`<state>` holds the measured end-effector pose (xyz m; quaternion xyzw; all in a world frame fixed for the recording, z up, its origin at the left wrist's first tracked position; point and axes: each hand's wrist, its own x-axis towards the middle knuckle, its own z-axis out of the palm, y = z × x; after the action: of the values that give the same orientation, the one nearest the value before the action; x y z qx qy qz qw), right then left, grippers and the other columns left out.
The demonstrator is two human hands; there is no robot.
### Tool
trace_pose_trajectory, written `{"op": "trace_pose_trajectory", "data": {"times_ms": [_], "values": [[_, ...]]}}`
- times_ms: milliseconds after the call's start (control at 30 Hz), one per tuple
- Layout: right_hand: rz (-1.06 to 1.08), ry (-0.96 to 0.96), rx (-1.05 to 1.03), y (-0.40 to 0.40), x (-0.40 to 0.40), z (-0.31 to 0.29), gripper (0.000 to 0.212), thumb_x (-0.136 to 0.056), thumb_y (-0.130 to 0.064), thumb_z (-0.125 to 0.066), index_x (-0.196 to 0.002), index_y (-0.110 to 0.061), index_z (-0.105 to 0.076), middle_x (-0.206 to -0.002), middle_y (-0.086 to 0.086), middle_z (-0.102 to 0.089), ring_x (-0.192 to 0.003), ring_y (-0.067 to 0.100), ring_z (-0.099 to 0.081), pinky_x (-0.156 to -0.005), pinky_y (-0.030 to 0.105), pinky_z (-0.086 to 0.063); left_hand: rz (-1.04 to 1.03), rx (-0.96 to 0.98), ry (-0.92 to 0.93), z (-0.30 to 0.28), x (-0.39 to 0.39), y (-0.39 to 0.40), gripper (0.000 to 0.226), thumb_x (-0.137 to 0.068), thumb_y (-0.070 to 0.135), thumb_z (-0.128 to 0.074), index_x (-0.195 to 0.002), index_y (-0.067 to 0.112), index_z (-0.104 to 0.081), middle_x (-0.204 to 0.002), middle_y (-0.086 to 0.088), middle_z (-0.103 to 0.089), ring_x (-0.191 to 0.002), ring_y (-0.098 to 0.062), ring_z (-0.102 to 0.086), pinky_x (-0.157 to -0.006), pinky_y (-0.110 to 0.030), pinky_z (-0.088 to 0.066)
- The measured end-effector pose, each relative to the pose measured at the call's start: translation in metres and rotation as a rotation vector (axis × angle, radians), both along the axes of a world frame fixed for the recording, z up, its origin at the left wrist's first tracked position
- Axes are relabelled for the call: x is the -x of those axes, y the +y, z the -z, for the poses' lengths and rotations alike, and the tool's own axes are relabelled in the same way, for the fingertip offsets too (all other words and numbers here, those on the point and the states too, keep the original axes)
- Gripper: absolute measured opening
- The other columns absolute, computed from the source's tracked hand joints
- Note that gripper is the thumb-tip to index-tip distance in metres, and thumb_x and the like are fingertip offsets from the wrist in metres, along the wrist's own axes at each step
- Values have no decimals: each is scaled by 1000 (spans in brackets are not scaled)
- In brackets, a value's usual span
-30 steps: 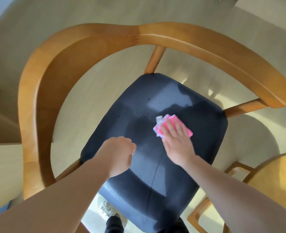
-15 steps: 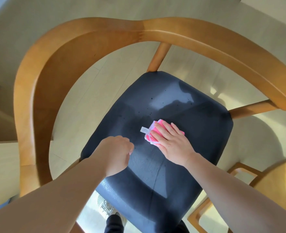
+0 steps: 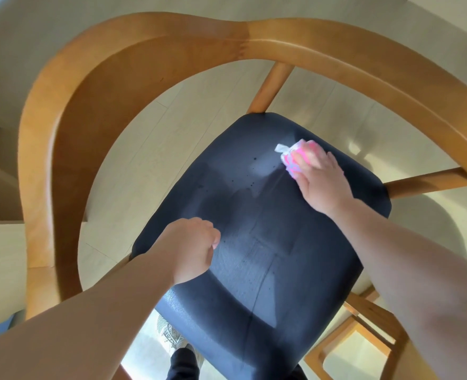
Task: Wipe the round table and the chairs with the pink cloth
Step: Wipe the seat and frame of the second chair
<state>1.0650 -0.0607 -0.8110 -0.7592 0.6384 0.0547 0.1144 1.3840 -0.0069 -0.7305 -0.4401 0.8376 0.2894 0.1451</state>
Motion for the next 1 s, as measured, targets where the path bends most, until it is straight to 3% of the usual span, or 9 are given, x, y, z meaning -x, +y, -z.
{"op": "trace_pose_trajectory", "data": {"times_ms": [267, 433, 500, 533, 567, 667, 733, 867, 1000], "values": [[480, -42, -23, -36, 25, 14, 49, -102, -31, -24, -148, -15, -31, -143, 14, -42, -130, 36, -38, -109, 47, -29, -13, 14, 15, 6, -9, -3, 26, -88, 16, -40, -96, 26, -63, -95, 10, -58, -87, -13, -51, -68, -24, -34], [317, -8, 108, -13, -8, 12, 45, -94, -16, -38, -139, -14, -33, -142, 14, -37, -132, 37, -33, -109, 48, -31, -7, 13, 4, 2, -14, -6, 24, -87, 14, -40, -93, 25, -61, -93, 10, -57, -87, -13, -51, -65, -24, -30], [254, -72, 155, -13, -34, 5, 41, -83, -4, -33, -121, -12, -45, -116, 10, -47, -112, 33, -46, -85, 42, -45, -16, -2, 9, -2, -16, -7, 24, -86, 13, -41, -92, 24, -61, -92, 9, -56, -87, -14, -52, -65, -24, -32], [177, -78, 185, -11, -50, 0, 40, -78, -1, -30, -110, -14, -48, -104, 5, -47, -101, 29, -48, -73, 36, -42, -20, -6, 4, -4, -17, -7, 24, -85, 12, -41, -92, 24, -60, -92, 9, -56, -87, -14, -52, -66, -24, -33], [75, -68, 206, -7, -65, -3, 38, -78, -2, -31, -107, -17, -50, -102, 1, -46, -98, 27, -46, -73, 34, -39, -26, -11, -10, -7, -19, -8, 24, -84, 10, -42, -91, 24, -60, -92, 9, -55, -87, -14, -52, -66, -24, -33], [-179, -133, 136, 13, -114, 3, 36, -90, -13, -36, -124, -21, -47, -124, 3, -44, -119, 30, -37, -104, 43, -32, -41, -61, -56, -15, -24, -8, 27, -76, 4, -44, -86, 26, -56, -87, 11, -48, -83, -14, -49, -68, -25, -37], [-260, -111, 12, 28, -147, 8, 42, -95, -23, -37, -137, -22, -38, -146, 4, -34, -139, 32, -23, -115, 48, -20, -27, -74, -73, -21, -27, -6, 27, -73, 2, -45, -81, 26, -52, -85, 11, -47, -80, -16, -49, -66, -24, -37], [-309, -48, -28, 32, -162, 8, 45, -98, -31, -40, -141, -20, -35, -154, 4, -30, -146, 32, -16, -119, 45, -13, 0, -75, -110, -27, -38, -2, 24, -69, 0, -45, -73, 24, -47, -79, 9, -46, -74, -16, -47, -56, -21, -28], [-480, 19, -22, 6, -144, 3, 46, -99, -35, -23, -142, -22, -34, -154, 1, -27, -145, 27, -16, -117, 42, -17, -51, -55, -90, -25, -47, -6, 24, -68, 1, -46, -73, 24, -48, -79, 8, -47, -74, -17, -48, -56, -23, -30]]}}
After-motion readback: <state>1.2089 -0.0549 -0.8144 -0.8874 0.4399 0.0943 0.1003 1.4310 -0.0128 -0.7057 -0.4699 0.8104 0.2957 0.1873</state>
